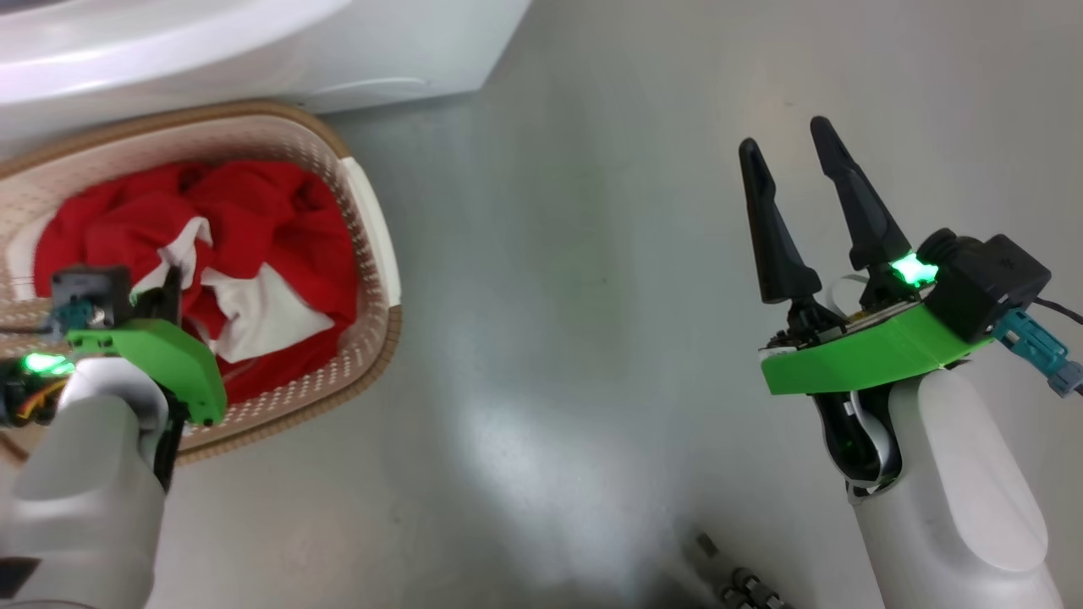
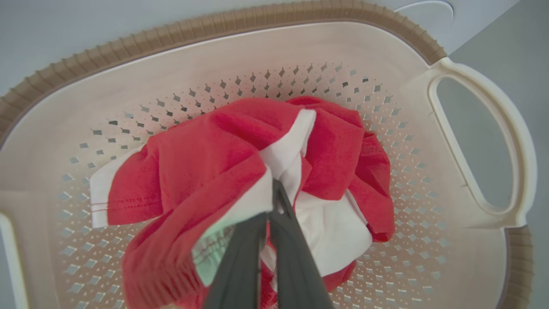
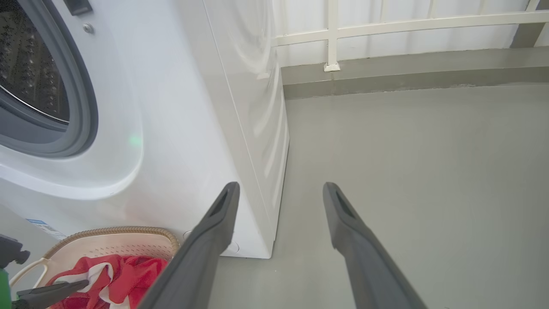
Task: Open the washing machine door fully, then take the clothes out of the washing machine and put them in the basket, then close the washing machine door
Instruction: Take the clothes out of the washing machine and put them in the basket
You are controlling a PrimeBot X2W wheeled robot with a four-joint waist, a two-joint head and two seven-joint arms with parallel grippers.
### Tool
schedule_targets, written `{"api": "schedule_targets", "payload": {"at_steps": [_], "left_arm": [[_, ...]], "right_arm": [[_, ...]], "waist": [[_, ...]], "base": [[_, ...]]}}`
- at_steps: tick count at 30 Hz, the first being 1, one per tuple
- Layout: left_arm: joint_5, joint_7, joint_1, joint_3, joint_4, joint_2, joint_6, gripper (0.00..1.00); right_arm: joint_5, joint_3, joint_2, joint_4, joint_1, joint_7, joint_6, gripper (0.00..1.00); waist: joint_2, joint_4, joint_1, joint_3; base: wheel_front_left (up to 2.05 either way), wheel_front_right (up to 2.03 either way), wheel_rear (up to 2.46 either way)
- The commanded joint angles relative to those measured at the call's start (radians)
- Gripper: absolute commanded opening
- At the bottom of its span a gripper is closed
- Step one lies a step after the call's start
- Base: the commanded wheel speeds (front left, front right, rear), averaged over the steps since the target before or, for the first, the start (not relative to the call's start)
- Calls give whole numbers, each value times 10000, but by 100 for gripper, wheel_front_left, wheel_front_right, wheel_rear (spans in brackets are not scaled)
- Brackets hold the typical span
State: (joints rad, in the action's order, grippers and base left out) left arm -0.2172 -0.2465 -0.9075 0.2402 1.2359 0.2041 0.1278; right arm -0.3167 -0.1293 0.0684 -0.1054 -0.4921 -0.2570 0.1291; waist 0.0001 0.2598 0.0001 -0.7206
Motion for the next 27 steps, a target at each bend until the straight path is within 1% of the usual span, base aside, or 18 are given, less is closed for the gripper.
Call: {"api": "schedule_targets", "payload": {"at_steps": [1, 9, 10, 12, 13, 14, 19, 27], "left_arm": [[-106, 123, -81, 47, 106, 462, 28, 0], [-616, 624, -329, 411, 398, 650, 28, 0], [-676, 610, -342, 439, 411, 660, 28, 11], [-806, 568, -353, 495, 431, 649, 28, 49], [-889, 527, -357, 508, 438, 634, 28, 80], [-965, 480, -347, 530, 443, 612, 28, 100], [-1337, 252, -282, 598, 420, 504, 28, 100], [-2152, -105, 39, 841, -152, 440, 28, 100]], "right_arm": [[-19, -268, -72, 263, 110, -48, 16, 100], [0, -309, -130, 266, 35, -48, 16, 100], [6, -303, -134, 255, 37, -48, 16, 100], [28, -281, -140, 220, 45, -48, 16, 100], [36, -264, -142, 204, 49, -48, 16, 100], [46, -245, -144, 187, 61, -48, 16, 100], [84, -176, -135, 128, 151, -48, 16, 100], [84, -48, 143, -36, 431, -48, 16, 100]], "waist": [[-1, 250, -1, -290], [-1, 363, -1, -435], [-1, 358, -1, -423], [-1, 333, -1, -371], [-1, 310, -1, -332], [-1, 277, -1, -270], [-1, 130, -1, 5], [-1, -294, -1, 786]], "base": [[0, 0, 0], [0, 0, 0], [0, 0, 0], [0, 0, 0], [0, 0, 0], [0, 0, 0], [0, 0, 0], [0, 0, 0]]}}
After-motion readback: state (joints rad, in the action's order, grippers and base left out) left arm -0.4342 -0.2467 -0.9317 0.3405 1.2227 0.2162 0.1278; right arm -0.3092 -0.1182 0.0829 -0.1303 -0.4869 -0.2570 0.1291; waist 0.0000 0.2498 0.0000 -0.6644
